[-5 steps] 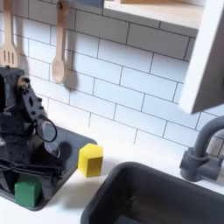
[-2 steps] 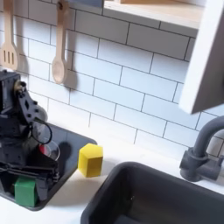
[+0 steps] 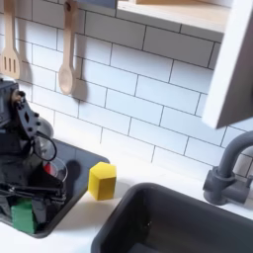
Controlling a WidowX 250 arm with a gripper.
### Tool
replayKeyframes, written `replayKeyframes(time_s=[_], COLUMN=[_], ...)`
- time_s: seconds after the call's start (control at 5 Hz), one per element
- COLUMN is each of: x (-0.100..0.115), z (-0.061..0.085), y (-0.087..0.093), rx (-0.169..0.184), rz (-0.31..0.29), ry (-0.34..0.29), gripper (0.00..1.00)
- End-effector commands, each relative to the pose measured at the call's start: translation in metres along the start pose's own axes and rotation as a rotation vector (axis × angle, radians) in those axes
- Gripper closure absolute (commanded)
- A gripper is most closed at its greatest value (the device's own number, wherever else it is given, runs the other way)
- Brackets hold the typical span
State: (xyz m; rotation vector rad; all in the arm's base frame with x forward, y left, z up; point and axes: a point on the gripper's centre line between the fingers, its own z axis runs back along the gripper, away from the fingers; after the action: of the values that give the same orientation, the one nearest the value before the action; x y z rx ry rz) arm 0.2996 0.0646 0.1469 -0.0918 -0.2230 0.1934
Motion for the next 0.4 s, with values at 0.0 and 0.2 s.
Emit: replayKeyframes(time_s=[0.0, 0.2], x=[-0.0014, -0.0043], z=[0.0007, 0.0025], y=[-0.0022, -0.0119], rx=[-0.02, -0.038], rz=[-0.024, -0.089], ry=[0.009, 0.019], gripper=[1.0, 1.0])
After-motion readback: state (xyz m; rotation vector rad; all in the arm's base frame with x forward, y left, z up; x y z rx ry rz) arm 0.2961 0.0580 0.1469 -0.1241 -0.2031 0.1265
